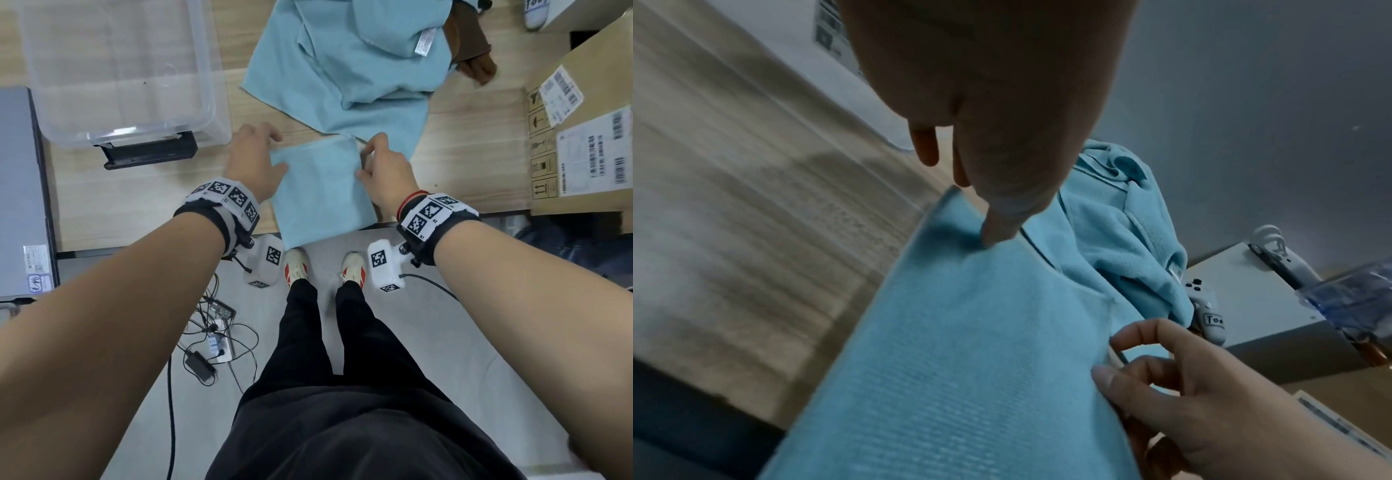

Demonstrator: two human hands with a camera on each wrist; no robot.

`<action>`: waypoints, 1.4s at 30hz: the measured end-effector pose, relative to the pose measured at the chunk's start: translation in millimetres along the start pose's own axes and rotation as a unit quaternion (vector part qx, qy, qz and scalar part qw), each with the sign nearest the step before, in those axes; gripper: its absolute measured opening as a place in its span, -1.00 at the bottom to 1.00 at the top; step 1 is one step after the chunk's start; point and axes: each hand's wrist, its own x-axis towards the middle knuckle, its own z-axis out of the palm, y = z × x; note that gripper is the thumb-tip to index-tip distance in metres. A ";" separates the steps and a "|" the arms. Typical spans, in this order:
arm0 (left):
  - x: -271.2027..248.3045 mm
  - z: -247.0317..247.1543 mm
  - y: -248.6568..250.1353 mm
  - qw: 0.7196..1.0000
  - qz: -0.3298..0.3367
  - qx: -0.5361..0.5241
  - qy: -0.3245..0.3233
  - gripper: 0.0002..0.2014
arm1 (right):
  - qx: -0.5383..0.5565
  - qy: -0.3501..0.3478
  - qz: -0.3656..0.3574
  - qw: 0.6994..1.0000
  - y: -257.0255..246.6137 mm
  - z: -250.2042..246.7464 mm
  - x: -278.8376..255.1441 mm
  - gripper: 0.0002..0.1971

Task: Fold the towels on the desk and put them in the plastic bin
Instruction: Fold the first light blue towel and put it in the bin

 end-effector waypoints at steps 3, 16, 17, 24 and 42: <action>-1.4 -4.5 -3.6 0.998 -0.034 -0.037 0.023 -0.70 | -0.003 0.024 -0.008 1.000 -2.8 -5.6 -2.8 -0.68; -13.1 -9.0 -5.4 0.990 -0.003 0.016 -0.141 -0.42 | -0.179 -0.038 -0.166 0.969 -7.0 10.6 -13.6 -0.44; -15.2 -10.4 -4.7 0.992 0.007 0.005 -0.127 -0.43 | -0.159 -0.021 -0.189 0.969 -8.5 9.2 -15.6 -0.46; -38.6 -13.8 6.2 0.981 0.127 -0.013 -0.148 -0.76 | -0.155 -0.141 -0.288 0.935 -12.4 13.9 -32.4 -0.61; -40.1 -1.4 -16.4 0.985 0.042 -0.048 -0.159 -0.84 | 0.067 -0.108 -0.066 0.990 -26.3 -5.4 -9.9 -0.70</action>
